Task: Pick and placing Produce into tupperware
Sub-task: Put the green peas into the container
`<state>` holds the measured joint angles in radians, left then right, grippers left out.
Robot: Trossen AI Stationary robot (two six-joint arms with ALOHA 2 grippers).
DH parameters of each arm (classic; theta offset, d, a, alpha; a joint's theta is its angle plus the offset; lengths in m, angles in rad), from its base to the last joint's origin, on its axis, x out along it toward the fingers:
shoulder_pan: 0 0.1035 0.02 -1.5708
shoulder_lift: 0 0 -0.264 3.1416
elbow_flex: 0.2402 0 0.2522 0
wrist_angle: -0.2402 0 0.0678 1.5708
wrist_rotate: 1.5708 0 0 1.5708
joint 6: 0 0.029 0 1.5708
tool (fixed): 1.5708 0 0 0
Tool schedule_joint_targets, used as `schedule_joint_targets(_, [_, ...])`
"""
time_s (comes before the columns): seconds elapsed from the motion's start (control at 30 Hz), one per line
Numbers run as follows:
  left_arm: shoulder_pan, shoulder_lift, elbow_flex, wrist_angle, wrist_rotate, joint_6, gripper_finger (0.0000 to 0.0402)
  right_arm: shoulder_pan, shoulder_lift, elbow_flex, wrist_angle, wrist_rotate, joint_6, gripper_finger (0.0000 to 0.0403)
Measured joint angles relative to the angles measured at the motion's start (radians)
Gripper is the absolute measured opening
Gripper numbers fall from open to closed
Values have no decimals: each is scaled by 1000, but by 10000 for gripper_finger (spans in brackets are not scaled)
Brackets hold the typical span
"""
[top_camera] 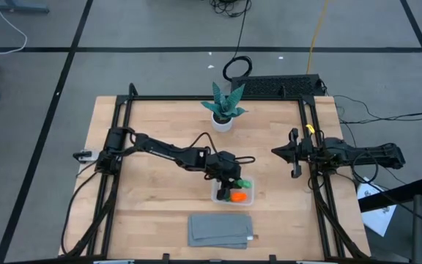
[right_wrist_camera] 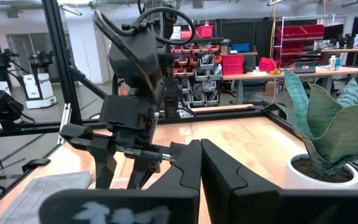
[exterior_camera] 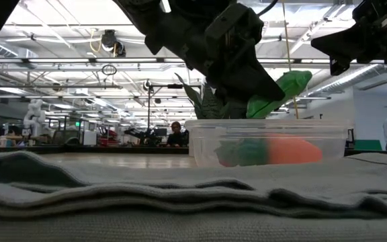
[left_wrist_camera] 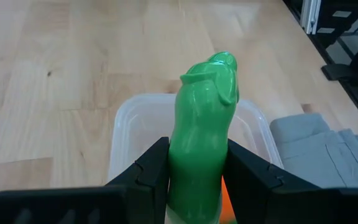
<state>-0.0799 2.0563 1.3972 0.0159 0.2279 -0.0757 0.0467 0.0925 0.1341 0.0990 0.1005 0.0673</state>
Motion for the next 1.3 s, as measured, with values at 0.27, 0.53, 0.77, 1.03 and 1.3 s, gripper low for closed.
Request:
schedule_joint_targets(0.27, [-7, 31, 1, 13, 0, -25, 124, 0, 0, 0, -1, 0, 0, 0])
schedule_joint_targets(0.53, [-6, 65, 0, 29, 4, -36, 124, 1, 0, 0, -6, 0, 0, 0])
schedule_joint_targets(0.77, [-6, 88, 0, 21, 7, -25, 124, 1, 0, 0, -5, 0, 0, 0])
schedule_joint_targets(1.03, [-6, 117, 0, 43, 6, 27, 124, 1, 0, 0, -6, 0, 0, 0])
schedule_joint_targets(1.3, [-11, 118, 0, 46, 7, 66, 124, 1, 0, 0, -6, 0, 0, 0])
